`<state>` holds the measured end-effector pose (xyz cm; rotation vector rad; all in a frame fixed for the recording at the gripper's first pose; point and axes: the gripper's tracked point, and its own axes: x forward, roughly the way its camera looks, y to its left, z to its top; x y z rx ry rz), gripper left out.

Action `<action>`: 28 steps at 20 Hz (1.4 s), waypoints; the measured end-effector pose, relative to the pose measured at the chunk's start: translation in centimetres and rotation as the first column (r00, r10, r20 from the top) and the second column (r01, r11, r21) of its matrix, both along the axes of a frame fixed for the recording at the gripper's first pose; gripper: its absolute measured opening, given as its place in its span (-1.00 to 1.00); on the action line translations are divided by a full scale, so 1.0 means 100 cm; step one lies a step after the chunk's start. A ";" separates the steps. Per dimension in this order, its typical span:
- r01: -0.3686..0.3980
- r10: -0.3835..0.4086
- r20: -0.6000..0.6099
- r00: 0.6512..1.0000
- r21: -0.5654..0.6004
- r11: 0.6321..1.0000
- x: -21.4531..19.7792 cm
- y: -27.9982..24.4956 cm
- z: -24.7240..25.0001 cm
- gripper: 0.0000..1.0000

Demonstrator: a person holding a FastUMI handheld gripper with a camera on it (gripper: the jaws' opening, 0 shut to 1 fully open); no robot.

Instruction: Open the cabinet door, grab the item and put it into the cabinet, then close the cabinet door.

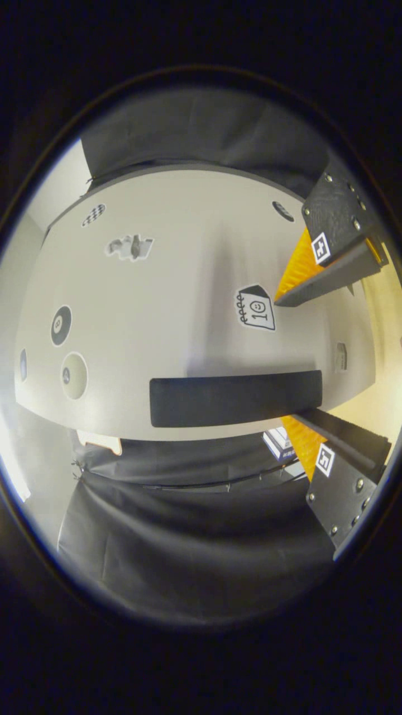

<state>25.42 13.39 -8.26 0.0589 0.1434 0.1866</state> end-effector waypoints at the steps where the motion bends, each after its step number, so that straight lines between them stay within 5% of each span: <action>1: 0.005 -0.005 0.002 1.000 -0.008 1.000 0.002 0.003 0.000 1.00; 12: 0.133 -0.133 0.032 0.991 0.002 0.991 0.016 0.012 -0.003 1.00; 21: 0.141 -0.141 0.039 0.989 0.005 0.990 0.015 0.012 -0.003 1.00; 28: 0.109 -0.109 0.014 0.994 -0.004 0.994 -0.048 0.004 0.007 1.00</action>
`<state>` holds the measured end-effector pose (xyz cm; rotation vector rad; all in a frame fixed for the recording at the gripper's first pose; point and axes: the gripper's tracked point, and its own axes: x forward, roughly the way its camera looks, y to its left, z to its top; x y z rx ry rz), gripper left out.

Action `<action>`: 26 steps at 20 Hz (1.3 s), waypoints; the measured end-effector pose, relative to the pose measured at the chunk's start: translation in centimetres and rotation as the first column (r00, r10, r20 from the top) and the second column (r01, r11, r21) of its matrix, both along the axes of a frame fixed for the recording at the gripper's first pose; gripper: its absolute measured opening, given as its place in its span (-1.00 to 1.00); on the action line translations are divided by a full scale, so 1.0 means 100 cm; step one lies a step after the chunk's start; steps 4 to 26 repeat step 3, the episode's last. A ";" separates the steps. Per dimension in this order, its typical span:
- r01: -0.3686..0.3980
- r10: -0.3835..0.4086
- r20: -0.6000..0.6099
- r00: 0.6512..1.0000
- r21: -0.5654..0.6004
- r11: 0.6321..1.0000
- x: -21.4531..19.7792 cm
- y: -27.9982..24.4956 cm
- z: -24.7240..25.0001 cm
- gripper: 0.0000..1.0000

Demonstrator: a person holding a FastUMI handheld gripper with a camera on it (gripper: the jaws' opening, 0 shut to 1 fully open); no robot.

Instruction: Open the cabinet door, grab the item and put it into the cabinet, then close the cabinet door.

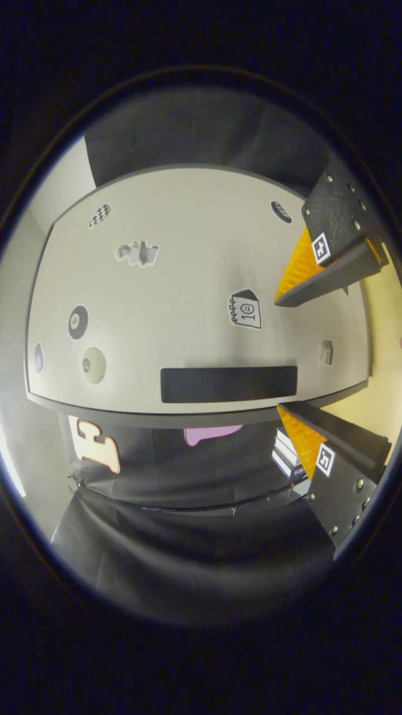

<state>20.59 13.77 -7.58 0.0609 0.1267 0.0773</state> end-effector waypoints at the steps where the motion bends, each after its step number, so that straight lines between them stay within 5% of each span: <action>1: 0.000 0.000 -0.005 1.000 -0.002 1.000 -0.014 -0.005 0.002 1.00; 3: 0.004 -0.004 -0.004 1.000 -0.014 1.000 -0.042 -0.018 0.008 1.00; 26: 0.004 -0.004 -0.004 1.000 -0.014 1.000 -0.042 -0.018 0.008 1.00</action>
